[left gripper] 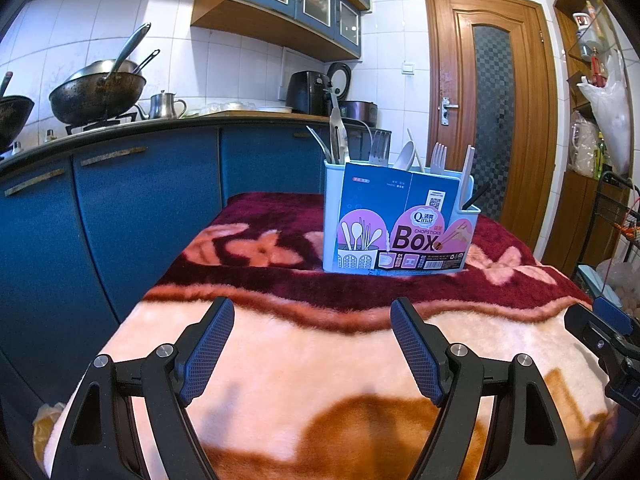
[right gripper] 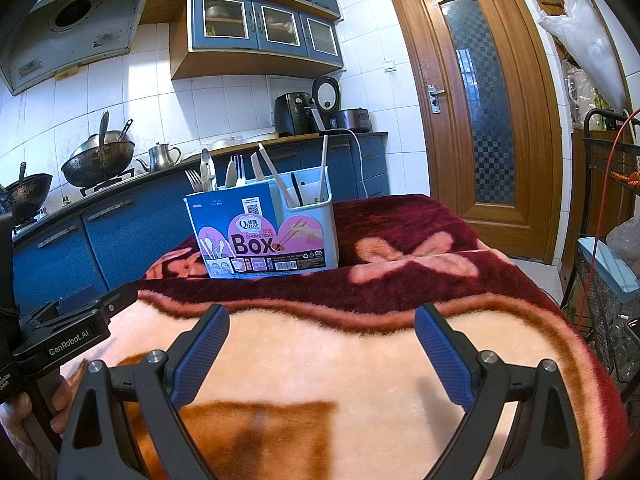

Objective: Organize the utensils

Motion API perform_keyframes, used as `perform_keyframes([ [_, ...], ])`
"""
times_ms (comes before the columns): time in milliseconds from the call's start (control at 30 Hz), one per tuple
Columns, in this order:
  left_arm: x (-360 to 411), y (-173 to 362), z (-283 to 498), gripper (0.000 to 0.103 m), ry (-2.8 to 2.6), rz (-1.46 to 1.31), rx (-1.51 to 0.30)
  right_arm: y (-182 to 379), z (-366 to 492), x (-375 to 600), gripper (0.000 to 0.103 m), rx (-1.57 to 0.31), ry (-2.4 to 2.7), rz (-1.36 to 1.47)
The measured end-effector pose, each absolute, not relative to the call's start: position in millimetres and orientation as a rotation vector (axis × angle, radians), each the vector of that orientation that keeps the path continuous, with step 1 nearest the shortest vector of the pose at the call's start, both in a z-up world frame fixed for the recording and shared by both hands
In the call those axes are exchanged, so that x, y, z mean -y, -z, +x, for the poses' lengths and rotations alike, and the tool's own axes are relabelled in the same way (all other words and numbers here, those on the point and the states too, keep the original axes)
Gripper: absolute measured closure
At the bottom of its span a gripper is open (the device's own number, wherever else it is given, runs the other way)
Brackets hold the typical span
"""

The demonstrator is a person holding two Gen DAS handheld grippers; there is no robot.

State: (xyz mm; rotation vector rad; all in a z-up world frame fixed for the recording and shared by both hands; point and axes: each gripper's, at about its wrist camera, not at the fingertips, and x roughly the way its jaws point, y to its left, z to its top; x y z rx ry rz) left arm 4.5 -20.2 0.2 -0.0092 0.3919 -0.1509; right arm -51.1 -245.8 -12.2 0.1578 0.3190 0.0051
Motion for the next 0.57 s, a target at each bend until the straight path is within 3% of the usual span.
perform_keyframes([
  [567, 20.9, 1.0, 5.2, 0.022, 0.15, -0.013, -0.397, 12.0, -51.1, 246.2, 0.007, -0.32, -0.005, 0.159],
])
